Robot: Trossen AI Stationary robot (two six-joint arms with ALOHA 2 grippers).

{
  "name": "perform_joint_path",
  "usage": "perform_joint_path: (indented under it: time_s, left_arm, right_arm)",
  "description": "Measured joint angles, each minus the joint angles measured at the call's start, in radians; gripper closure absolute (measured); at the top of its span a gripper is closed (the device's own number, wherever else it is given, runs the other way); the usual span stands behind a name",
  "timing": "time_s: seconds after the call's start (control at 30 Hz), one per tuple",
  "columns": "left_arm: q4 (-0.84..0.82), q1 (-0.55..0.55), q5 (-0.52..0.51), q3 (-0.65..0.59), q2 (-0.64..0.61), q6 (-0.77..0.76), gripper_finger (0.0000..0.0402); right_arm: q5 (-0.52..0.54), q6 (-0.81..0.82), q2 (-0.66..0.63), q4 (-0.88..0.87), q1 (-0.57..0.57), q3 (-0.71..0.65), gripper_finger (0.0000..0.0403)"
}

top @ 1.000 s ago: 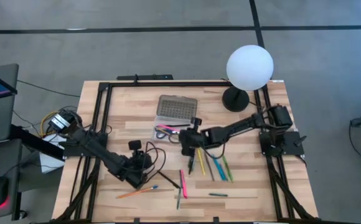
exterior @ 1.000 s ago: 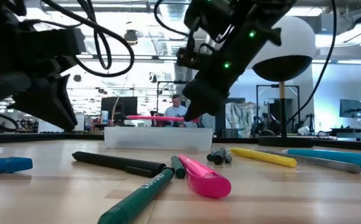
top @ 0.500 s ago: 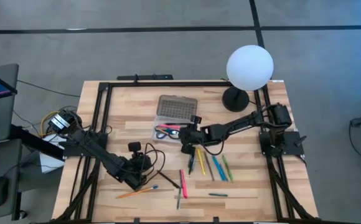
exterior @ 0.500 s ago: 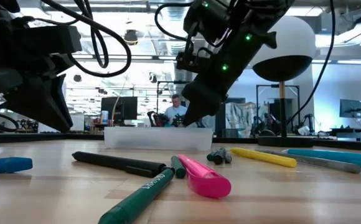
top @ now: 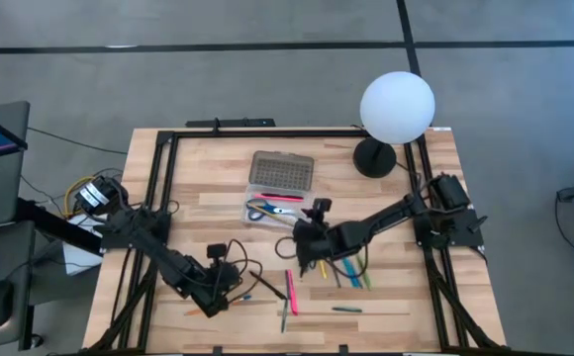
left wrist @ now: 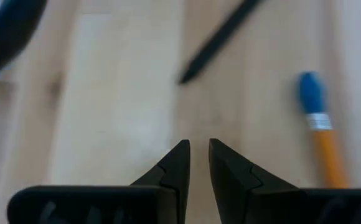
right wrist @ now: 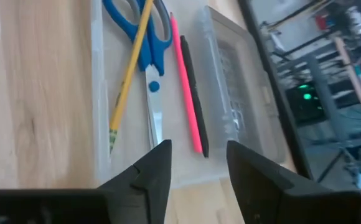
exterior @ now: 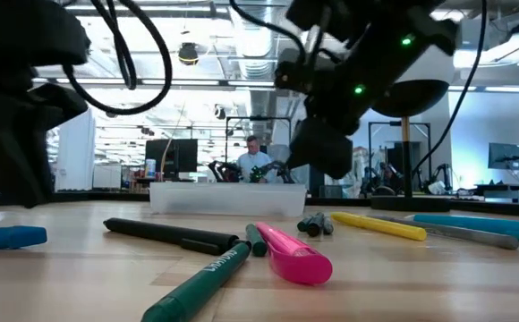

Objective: Pick & place school supplies into a supply box
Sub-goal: Put the orange pencil into the gray supply box

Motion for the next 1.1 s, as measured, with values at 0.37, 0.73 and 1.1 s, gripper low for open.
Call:
perform_joint_path:
  time_s: [0.37, 0.73, 1.1]
  left_arm:
    - [0.200, -0.033, 0.104, 0.000, 0.000, 0.007, 0.0346]
    - [0.255, -0.030, 0.065, -0.007, 0.024, -0.002, 0.0346]
    - [0.324, -0.025, 0.061, -0.006, 0.078, -0.003, 0.0290]
  right_arm:
    - [0.188, 0.142, 0.000, -0.147, 0.118, 0.000, 0.0270]
    - [0.197, 0.208, 0.000, -0.206, 0.133, 0.000, 0.0269]
    - [0.194, 0.226, 0.000, -0.222, 0.133, 0.000, 0.0275]
